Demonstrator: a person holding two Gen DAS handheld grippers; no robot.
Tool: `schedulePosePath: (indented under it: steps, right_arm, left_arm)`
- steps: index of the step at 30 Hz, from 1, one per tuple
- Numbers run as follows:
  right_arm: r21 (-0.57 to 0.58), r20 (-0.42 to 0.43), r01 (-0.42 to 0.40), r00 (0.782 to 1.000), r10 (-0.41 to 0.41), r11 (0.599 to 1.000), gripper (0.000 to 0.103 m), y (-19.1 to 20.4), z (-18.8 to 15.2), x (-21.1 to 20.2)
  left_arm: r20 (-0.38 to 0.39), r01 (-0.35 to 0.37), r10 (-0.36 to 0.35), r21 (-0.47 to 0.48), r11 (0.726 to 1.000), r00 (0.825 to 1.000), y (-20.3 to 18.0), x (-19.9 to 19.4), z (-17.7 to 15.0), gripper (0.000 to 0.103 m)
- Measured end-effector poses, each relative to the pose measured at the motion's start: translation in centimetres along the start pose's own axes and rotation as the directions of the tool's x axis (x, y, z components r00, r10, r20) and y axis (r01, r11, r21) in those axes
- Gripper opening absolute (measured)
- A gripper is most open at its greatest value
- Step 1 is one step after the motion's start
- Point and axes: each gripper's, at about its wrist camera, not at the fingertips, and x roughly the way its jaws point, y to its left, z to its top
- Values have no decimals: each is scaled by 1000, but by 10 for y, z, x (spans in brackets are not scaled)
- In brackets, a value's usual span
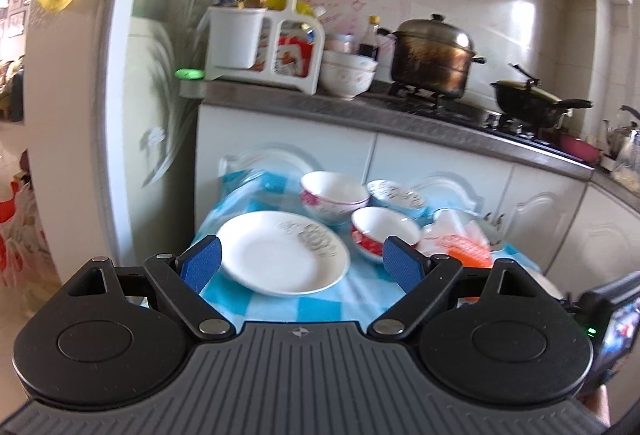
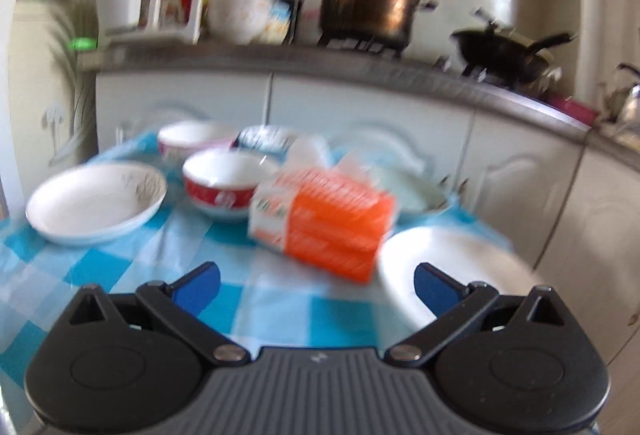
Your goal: Organize plates and bowls
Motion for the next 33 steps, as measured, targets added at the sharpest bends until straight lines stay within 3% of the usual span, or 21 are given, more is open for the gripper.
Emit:
schedulePosePath:
  steps: [7, 19, 33]
  right_arm:
    - [-6, 58, 92, 994, -91, 996, 102, -29, 12, -46]
    - [161, -51, 125, 992, -118, 979, 102, -79, 18, -91]
    - [190, -56, 125, 992, -116, 974, 102, -76, 18, -108]
  left_arm:
    - [32, -4, 2, 64, 998, 999, -25, -15, 7, 103]
    - [29, -25, 21, 145, 989, 999, -45, -21, 11, 103]
    - [-41, 37, -30, 179, 983, 999, -40, -2, -6, 103]
